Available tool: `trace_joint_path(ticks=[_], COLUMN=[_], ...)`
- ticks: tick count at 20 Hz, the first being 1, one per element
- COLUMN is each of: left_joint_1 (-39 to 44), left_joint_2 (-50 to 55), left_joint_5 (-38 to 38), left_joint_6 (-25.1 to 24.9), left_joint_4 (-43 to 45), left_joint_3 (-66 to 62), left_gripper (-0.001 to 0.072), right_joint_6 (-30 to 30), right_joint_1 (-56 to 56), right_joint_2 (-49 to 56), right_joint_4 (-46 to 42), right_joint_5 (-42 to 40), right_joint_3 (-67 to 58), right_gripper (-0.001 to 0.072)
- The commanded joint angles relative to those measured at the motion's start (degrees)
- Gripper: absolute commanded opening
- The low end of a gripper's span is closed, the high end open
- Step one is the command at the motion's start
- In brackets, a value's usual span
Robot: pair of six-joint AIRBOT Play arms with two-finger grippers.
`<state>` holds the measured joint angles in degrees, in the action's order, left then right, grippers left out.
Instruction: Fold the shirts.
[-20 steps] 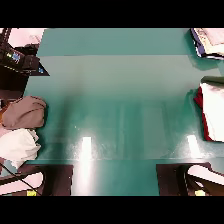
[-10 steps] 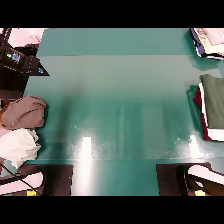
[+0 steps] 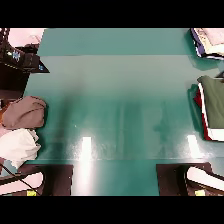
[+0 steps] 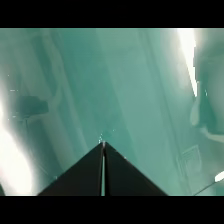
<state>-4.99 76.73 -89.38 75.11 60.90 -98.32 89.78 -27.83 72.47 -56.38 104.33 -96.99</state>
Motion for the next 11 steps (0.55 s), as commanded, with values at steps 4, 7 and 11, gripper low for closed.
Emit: trace_joint_path(ticks=[4, 7, 11], left_joint_1=[0.02, 0.02, 0.02], left_joint_2=[0.04, 0.04, 0.04], left_joint_5=[4.20, 5.27, 6.88], left_joint_6=[0.33, 0.33, 0.33], left_joint_4=[-0.11, -0.13, -0.13], left_joint_3=[0.00, 0.00, 0.00], left_gripper=[0.0025, 0.0025, 0.0025], right_joint_6=[-1.86, -2.82, -2.91], right_joint_1=[26.67, 34.18, 37.48], right_joint_2=[-0.04, -0.04, -0.04], right_joint_4=[2.23, -0.59, -2.14], right_joint_5=[-4.55, -7.91, -9.88], right_joint_3=[-0.04, -0.04, -0.04], right_gripper=[0.0016, 0.0016, 0.0016])
